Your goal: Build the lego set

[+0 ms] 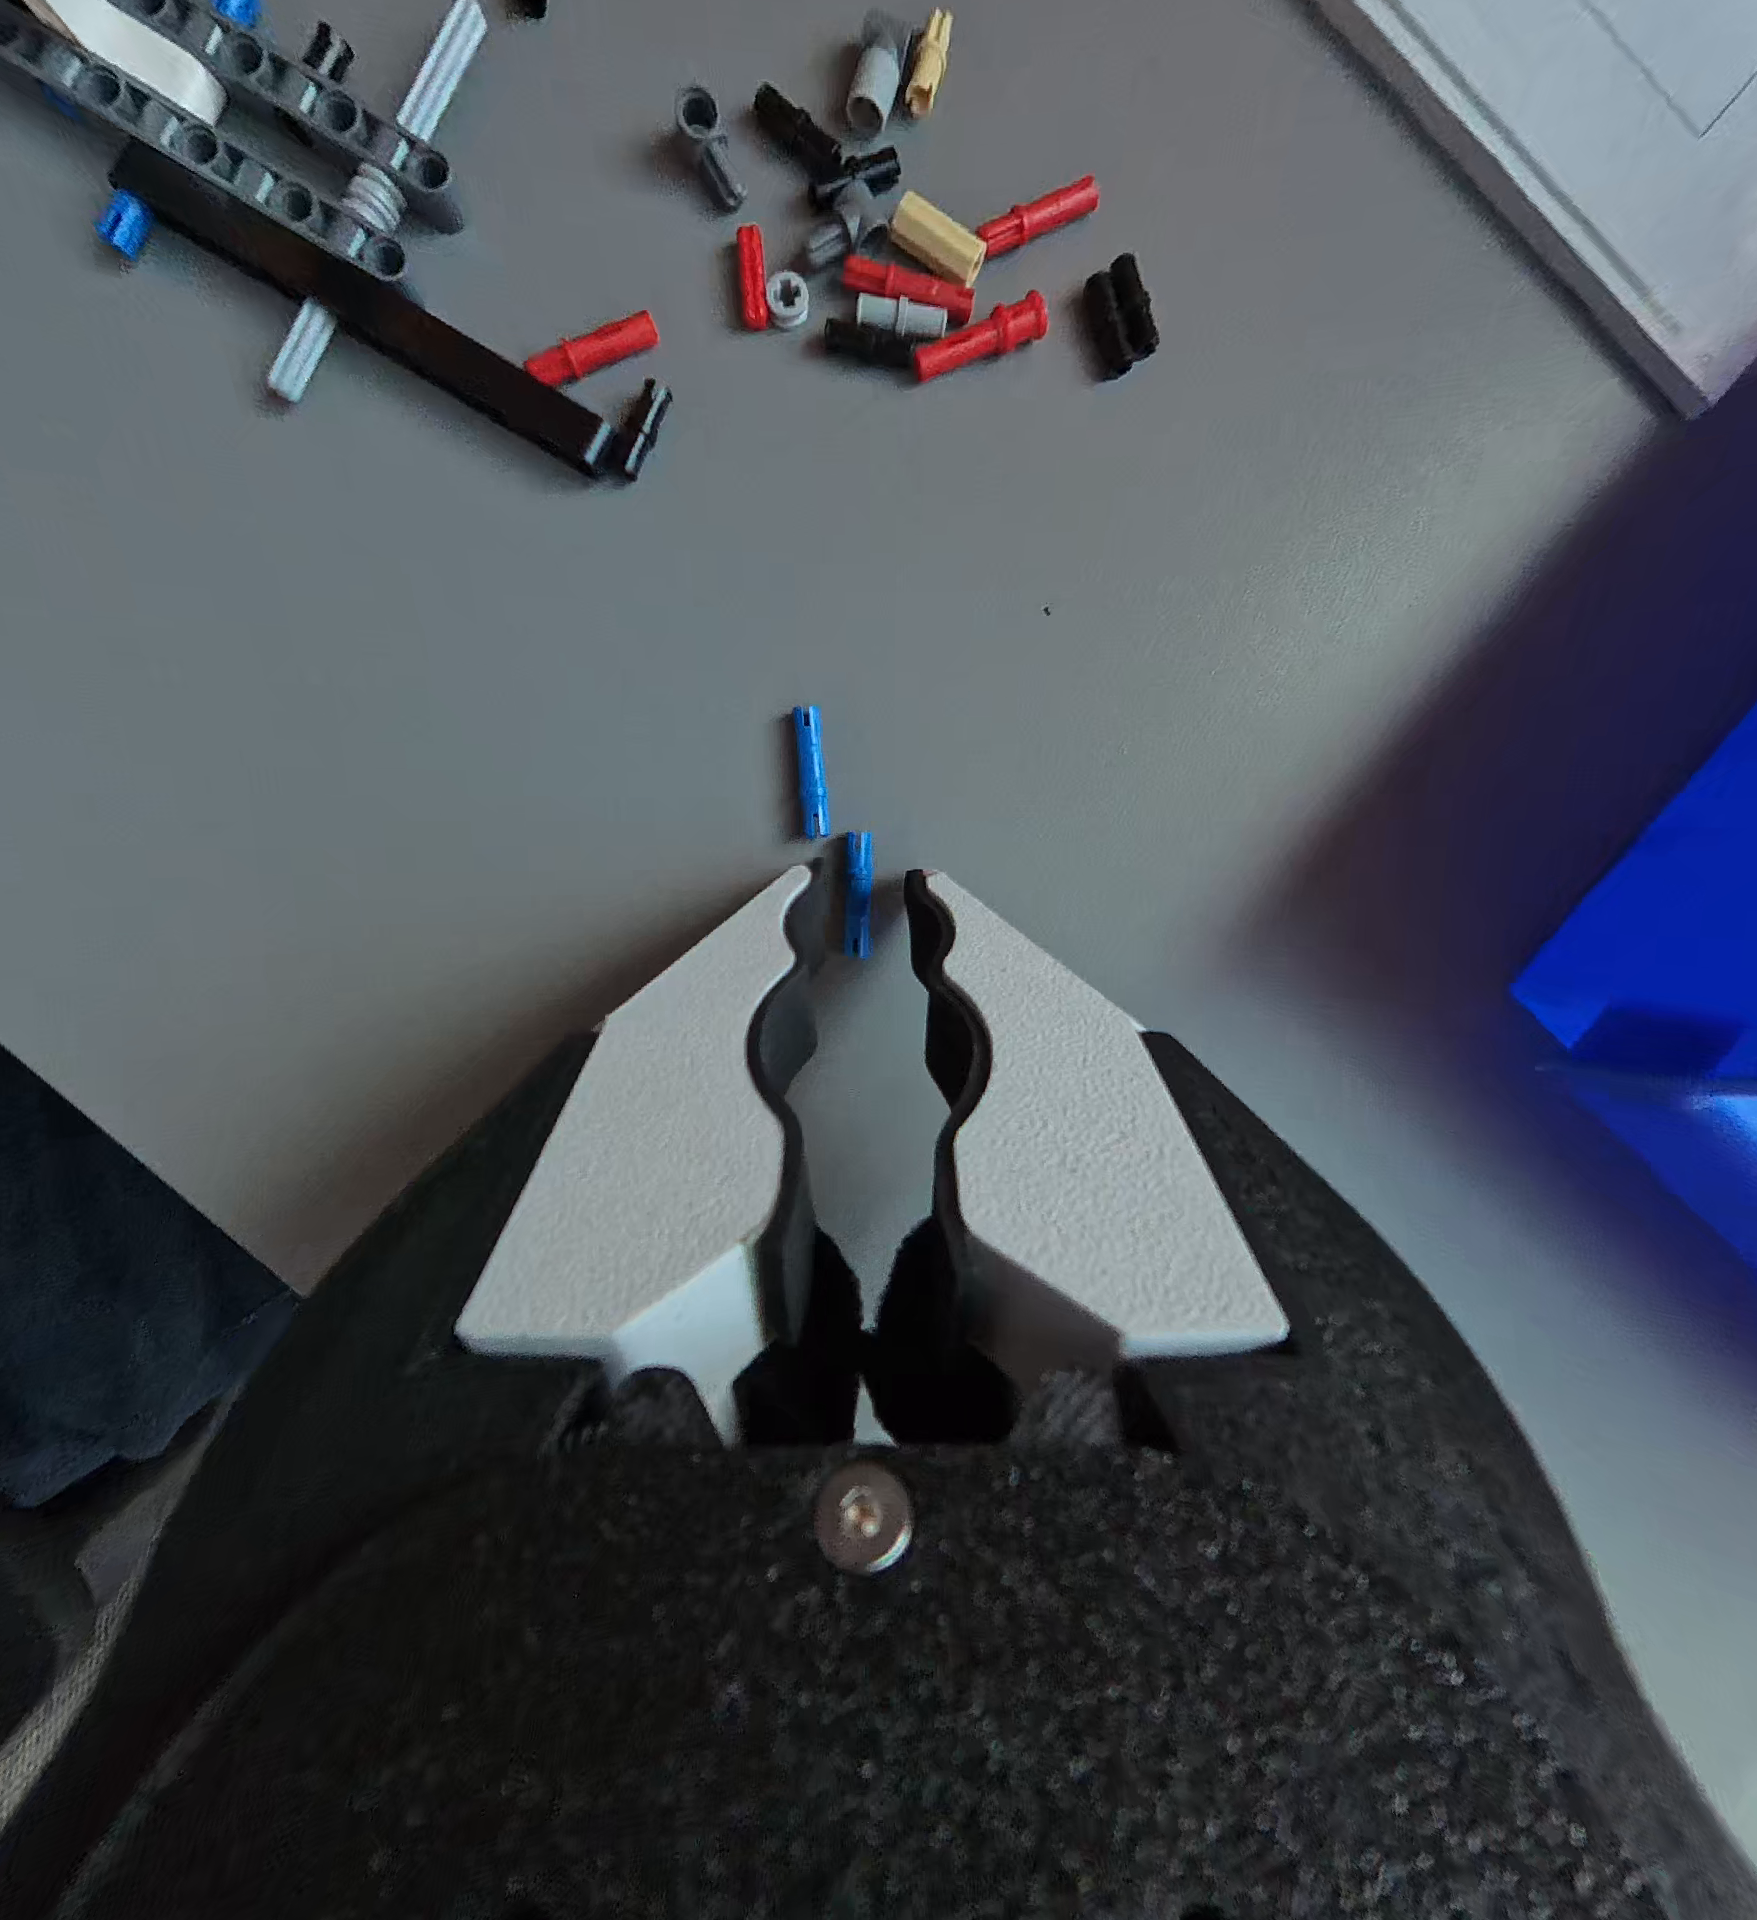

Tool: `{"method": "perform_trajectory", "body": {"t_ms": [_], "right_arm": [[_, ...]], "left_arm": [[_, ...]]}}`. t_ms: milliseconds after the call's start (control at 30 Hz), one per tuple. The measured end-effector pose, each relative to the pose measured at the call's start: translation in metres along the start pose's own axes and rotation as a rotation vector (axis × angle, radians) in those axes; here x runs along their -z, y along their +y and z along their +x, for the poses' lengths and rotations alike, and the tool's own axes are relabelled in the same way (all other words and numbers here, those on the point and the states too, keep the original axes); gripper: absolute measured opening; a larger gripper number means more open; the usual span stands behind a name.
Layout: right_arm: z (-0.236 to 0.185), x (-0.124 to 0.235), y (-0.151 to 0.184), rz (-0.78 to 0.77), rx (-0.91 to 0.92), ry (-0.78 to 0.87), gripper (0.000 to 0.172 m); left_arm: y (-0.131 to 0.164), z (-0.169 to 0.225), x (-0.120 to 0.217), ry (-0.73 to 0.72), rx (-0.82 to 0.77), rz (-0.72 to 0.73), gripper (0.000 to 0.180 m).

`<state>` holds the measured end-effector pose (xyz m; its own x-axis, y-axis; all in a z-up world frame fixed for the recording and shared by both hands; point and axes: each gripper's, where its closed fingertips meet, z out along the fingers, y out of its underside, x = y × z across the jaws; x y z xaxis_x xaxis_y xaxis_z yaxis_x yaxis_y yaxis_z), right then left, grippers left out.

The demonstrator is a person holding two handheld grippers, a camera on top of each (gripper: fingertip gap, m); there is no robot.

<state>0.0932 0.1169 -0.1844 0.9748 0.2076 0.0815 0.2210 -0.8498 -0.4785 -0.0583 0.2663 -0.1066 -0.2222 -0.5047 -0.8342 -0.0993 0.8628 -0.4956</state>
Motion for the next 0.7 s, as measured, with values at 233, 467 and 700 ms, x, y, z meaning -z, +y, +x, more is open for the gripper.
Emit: {"method": "perform_trajectory", "body": {"t_ms": [233, 467, 700], "right_arm": [[-0.001, -0.003, -0.002, -0.139, 0.051, -0.084, 0.004], [0.001, 0.000, -0.009, -0.063, 0.103, -0.084, 0.003], [0.001, 0.034, -0.082, 0.382, 0.114, -0.017, 0.003]], "left_arm": [[0.002, -0.002, 0.001, 0.003, 0.007, -0.008, 0.005], [0.004, 0.001, 0.000, 0.055, 0.098, -0.011, 0.005], [0.009, 0.007, -0.003, 0.184, 0.349, -0.007, 0.006]]}}
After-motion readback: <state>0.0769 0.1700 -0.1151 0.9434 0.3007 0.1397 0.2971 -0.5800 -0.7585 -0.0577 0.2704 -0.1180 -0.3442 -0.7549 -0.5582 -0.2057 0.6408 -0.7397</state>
